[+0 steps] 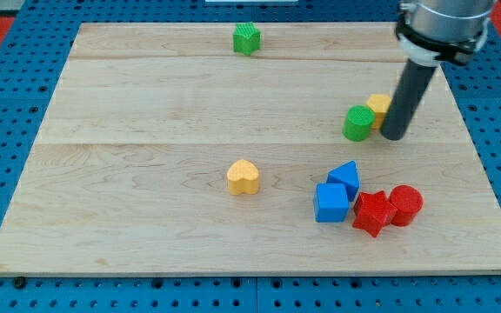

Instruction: Slide the yellow heart diagonally to the top left of the blue cube

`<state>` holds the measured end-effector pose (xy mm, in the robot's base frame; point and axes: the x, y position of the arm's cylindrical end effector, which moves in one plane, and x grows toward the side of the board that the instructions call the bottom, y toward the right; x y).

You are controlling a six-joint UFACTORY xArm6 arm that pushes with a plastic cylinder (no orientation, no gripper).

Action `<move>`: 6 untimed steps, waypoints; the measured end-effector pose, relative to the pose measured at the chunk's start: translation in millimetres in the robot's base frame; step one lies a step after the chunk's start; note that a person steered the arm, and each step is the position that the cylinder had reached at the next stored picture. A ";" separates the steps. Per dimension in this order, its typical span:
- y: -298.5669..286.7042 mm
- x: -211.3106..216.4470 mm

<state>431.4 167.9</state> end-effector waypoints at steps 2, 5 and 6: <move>-42.5 -1.0; -126.7 22.8; -129.1 56.5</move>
